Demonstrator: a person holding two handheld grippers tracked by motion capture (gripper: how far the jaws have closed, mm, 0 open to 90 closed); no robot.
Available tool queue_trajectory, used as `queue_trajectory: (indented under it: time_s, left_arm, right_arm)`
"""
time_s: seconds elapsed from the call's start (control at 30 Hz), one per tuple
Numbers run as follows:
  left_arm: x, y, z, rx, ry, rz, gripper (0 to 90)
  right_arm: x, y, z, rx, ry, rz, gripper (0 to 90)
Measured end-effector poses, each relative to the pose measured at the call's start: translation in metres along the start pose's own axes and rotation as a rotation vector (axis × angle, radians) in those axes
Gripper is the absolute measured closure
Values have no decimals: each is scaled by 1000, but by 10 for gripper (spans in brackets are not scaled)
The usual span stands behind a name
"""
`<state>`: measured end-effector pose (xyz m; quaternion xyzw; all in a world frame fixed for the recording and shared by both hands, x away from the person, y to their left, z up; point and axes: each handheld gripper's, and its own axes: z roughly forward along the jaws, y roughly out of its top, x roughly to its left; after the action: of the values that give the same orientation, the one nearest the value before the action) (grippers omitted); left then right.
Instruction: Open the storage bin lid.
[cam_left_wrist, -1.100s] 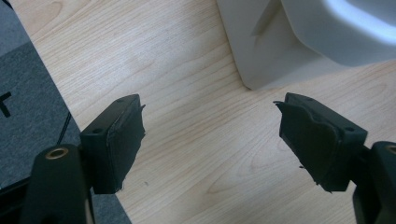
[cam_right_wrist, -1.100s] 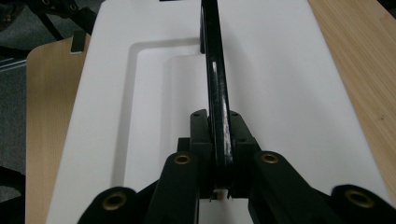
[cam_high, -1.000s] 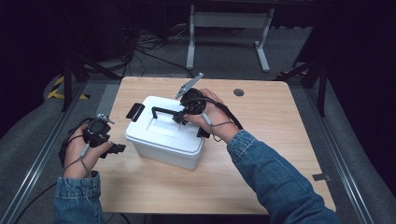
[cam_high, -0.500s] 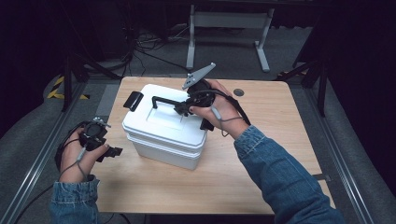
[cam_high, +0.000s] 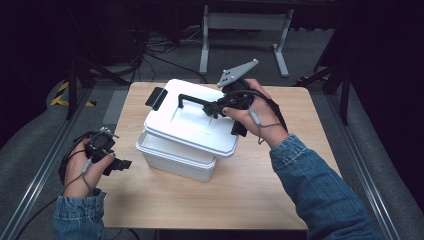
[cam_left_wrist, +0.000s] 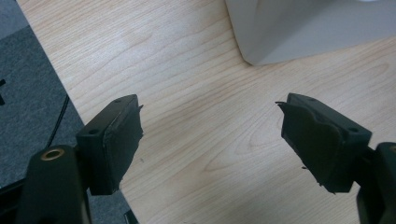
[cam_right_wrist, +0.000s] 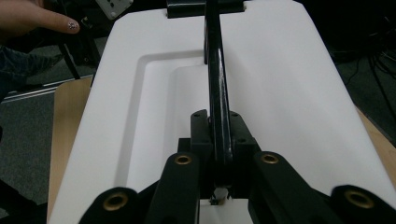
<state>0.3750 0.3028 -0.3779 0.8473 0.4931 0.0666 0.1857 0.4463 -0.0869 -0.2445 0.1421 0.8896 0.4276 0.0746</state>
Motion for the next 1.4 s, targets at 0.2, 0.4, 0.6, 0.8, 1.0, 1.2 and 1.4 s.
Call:
queue_trajectory:
  time_s: [0.2,0.4,0.6,0.8,1.0,1.2,1.4]
  left_arm:
    - [0,-1,0,-7,-40,11,190]
    - [-3,3,3,6,-43,16,187]
    - [-4,4,5,14,-51,30,186]
    - [-4,4,5,26,-63,40,184]
    - [-4,4,4,30,-67,34,184]
    - [-3,3,3,16,-62,27,184]
    - [-1,3,5,6,-65,19,185]
  right_arm:
    - [-11,-17,-31,-19,-47,33,852]
    - [-21,-35,-57,-30,-88,69,851]
    - [-30,-55,-78,-23,-121,105,851]
    - [-37,-73,-91,-20,-150,135,851]
    - [-42,-88,-100,-10,-178,153,851]
    - [-50,-103,-108,-4,-207,189,851]
    - [-62,-122,-117,-3,-230,222,851]
